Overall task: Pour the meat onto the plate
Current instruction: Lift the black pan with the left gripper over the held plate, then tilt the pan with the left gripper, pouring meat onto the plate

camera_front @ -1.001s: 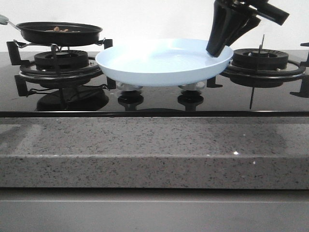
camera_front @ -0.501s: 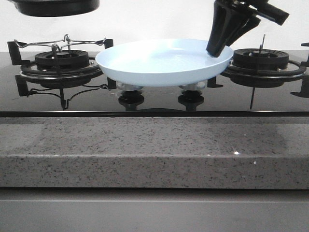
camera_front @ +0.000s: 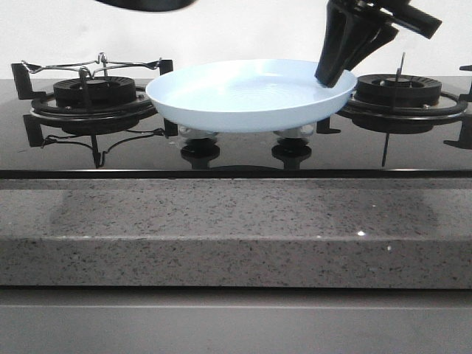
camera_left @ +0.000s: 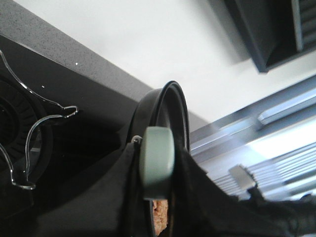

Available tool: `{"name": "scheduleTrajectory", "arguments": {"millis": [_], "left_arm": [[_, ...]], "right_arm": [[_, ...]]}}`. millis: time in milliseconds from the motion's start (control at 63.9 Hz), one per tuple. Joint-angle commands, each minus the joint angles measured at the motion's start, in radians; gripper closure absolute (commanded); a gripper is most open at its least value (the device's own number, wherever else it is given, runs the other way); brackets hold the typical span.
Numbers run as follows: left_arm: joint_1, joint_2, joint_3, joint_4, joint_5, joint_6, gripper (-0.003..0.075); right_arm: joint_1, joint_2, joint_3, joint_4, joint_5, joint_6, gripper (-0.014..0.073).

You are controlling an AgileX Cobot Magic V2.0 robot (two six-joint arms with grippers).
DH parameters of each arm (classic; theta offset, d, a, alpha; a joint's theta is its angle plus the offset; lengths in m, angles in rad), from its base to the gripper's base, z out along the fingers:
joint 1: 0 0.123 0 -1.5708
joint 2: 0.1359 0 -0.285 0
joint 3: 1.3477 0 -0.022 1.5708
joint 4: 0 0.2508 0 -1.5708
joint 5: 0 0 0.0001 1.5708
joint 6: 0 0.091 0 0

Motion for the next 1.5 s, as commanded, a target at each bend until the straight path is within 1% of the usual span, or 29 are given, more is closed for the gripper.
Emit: {"name": "scheduleTrajectory", "arguments": {"millis": [0, 94, 235, 329, 548, 720, 798, 1048, 1220, 1330, 1486], "left_arm": [[-0.046, -0.084, -0.029, -0.053, -0.037, -0.001, 0.0741], [-0.088, -0.123, -0.029, -0.023, -0.083, -0.001, 0.0741], [-0.143, -0.164, -0.029, -0.010, -0.092, -0.001, 0.0741], [-0.181, -0.191, -0.029, 0.031, -0.123, -0.001, 0.0741], [-0.288, -0.262, -0.029, 0.175, -0.278, 0.012, 0.0741], [-0.386, -0.298, -0.029, 0.244, -0.353, 0.087, 0.0741], [-0.435, -0.302, -0.029, 0.287, -0.403, 0.089, 0.0741], [-0.604, -0.302, -0.029, 0.528, -0.607, 0.089, 0.0741], [-0.726, -0.304, -0.029, 0.711, -0.707, 0.089, 0.0741], [-0.797, -0.311, -0.029, 0.820, -0.737, 0.088, 0.0741], [-0.847, -0.315, -0.029, 0.909, -0.742, 0.088, 0.0741]], "right_arm": [[0.000, -0.057, -0.024, 0.039, -0.016, -0.009, 0.0654], [0.000, -0.057, -0.024, 0.039, -0.016, -0.009, 0.0654], [0.000, -0.057, -0.024, 0.039, -0.016, -0.009, 0.0654], [0.000, -0.057, -0.024, 0.039, -0.016, -0.009, 0.0654], [0.000, -0.057, -0.024, 0.039, -0.016, -0.009, 0.0654], [0.000, -0.057, -0.024, 0.039, -0.016, -0.009, 0.0654], [0.000, -0.057, -0.024, 0.039, -0.016, -0.009, 0.0654], [0.000, -0.057, -0.024, 0.039, -0.016, -0.009, 0.0654], [0.000, -0.057, -0.024, 0.039, -0.016, -0.009, 0.0654], [0.000, -0.057, -0.024, 0.039, -0.016, -0.009, 0.0654], [0.000, -0.057, -0.024, 0.039, -0.016, -0.009, 0.0654]]}}
